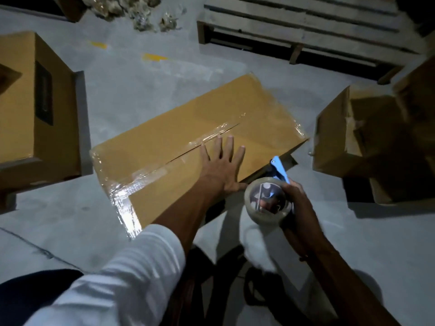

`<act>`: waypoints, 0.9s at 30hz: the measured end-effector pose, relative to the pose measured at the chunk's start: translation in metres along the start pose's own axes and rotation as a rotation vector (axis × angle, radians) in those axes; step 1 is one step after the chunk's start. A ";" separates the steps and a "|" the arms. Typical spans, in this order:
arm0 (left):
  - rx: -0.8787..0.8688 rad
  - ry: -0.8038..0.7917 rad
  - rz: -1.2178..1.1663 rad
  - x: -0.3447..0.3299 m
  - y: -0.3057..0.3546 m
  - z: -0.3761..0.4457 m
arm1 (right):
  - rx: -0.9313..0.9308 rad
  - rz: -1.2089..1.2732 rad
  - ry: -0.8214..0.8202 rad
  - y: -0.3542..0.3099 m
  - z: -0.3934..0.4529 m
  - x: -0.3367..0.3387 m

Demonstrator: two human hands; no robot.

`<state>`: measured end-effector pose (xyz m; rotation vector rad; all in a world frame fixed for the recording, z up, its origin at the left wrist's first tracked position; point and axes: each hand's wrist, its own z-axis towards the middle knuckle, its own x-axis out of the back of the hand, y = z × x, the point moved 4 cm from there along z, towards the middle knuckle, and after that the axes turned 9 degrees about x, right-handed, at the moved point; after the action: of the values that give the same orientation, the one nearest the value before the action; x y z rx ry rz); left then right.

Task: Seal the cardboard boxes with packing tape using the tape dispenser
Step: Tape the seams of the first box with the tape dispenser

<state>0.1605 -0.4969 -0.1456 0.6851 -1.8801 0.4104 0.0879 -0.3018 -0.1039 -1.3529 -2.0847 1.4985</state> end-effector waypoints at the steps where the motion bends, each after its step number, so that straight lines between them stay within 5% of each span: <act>1: 0.020 0.001 0.020 -0.004 0.003 0.000 | 0.011 0.015 0.000 -0.006 0.002 0.005; 16: 0.008 -0.336 0.347 -0.015 -0.097 -0.114 | -0.111 0.333 -0.122 -0.043 -0.038 -0.003; 21: 0.095 -0.636 0.369 -0.017 -0.119 -0.154 | -0.225 0.367 -0.195 -0.057 -0.083 -0.005; 24: 0.124 -0.763 0.272 0.000 -0.110 -0.174 | -0.177 0.350 -0.248 -0.069 -0.108 -0.015; 27: 0.107 -0.656 -0.180 0.033 -0.081 -0.187 | -0.111 0.276 -0.301 -0.083 -0.130 -0.030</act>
<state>0.3370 -0.4624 -0.0434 1.1530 -2.3885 0.1768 0.1434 -0.2486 0.0330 -1.5959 -2.2604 1.8201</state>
